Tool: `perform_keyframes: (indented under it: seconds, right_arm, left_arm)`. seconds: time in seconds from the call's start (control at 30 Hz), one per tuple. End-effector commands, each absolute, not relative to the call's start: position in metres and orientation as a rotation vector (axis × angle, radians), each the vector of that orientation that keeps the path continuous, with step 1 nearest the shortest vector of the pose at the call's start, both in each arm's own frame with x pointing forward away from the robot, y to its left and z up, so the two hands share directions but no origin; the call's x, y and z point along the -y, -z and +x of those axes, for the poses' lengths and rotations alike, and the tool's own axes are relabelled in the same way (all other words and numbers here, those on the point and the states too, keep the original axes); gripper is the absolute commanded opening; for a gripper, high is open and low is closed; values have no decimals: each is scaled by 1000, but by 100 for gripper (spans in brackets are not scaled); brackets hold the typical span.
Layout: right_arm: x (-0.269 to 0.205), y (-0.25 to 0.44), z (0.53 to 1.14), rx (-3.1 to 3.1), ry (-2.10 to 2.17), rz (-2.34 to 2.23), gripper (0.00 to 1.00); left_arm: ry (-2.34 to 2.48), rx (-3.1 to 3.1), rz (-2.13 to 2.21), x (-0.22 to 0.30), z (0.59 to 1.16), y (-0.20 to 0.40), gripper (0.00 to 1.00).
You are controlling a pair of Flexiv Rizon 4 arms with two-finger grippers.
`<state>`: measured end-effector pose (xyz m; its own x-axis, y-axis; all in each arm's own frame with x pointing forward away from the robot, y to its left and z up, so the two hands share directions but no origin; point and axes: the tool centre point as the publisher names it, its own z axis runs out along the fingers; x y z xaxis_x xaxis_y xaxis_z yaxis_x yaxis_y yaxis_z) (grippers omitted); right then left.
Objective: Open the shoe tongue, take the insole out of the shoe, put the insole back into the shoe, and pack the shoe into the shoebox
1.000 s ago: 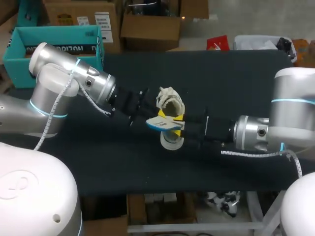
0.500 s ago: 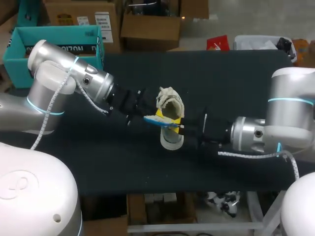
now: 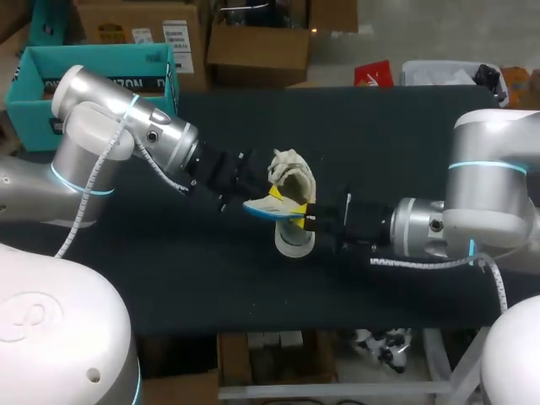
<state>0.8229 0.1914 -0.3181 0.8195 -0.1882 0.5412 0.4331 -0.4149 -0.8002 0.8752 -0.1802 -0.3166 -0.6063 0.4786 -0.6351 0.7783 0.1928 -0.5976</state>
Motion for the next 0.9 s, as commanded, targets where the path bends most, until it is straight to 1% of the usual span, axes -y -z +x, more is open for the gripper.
perform_keyframes:
  seconds: [0.03, 0.9]
  right_arm:
    - [-192, 329, 828, 175, 706, -1857, 0]
    - [-176, 347, 859, 138, 718, -1831, 0]
  left_arm:
    - [1378, -2174, 1199, 189, 879, 320, 0]
    - [1431, -2220, 1145, 186, 894, 342, 0]
